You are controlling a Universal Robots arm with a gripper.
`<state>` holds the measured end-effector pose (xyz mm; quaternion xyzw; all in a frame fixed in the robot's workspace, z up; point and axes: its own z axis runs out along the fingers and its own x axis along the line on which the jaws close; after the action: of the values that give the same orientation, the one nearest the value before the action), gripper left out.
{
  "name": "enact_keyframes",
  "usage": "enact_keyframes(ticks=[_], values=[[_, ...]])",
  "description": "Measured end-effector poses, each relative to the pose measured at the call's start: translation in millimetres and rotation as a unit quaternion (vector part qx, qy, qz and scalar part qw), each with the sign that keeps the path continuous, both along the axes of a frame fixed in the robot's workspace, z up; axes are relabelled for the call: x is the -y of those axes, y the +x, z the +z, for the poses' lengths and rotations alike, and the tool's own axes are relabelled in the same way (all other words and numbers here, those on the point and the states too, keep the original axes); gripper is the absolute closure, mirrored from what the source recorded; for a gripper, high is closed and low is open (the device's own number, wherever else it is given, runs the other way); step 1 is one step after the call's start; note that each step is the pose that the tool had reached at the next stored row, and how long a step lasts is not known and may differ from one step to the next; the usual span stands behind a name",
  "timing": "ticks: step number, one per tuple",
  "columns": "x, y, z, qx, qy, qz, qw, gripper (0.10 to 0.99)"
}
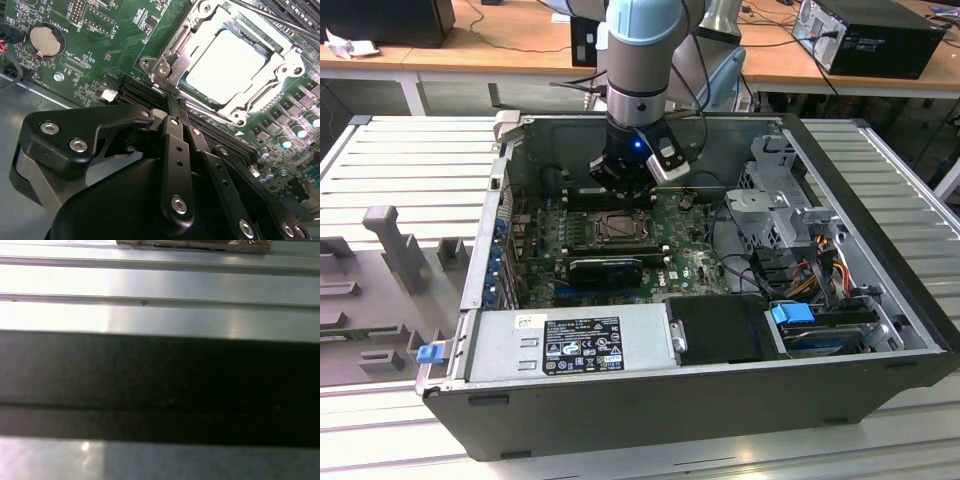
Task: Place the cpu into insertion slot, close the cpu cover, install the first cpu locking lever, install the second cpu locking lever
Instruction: 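Install the first cpu locking lever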
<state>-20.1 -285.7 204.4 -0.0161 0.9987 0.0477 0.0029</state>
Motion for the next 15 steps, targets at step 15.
enact_keyframes(ticks=[15], values=[[0.0,0.8,-2.5,0.0001,-0.0117,0.0,0.9999,0.98]])
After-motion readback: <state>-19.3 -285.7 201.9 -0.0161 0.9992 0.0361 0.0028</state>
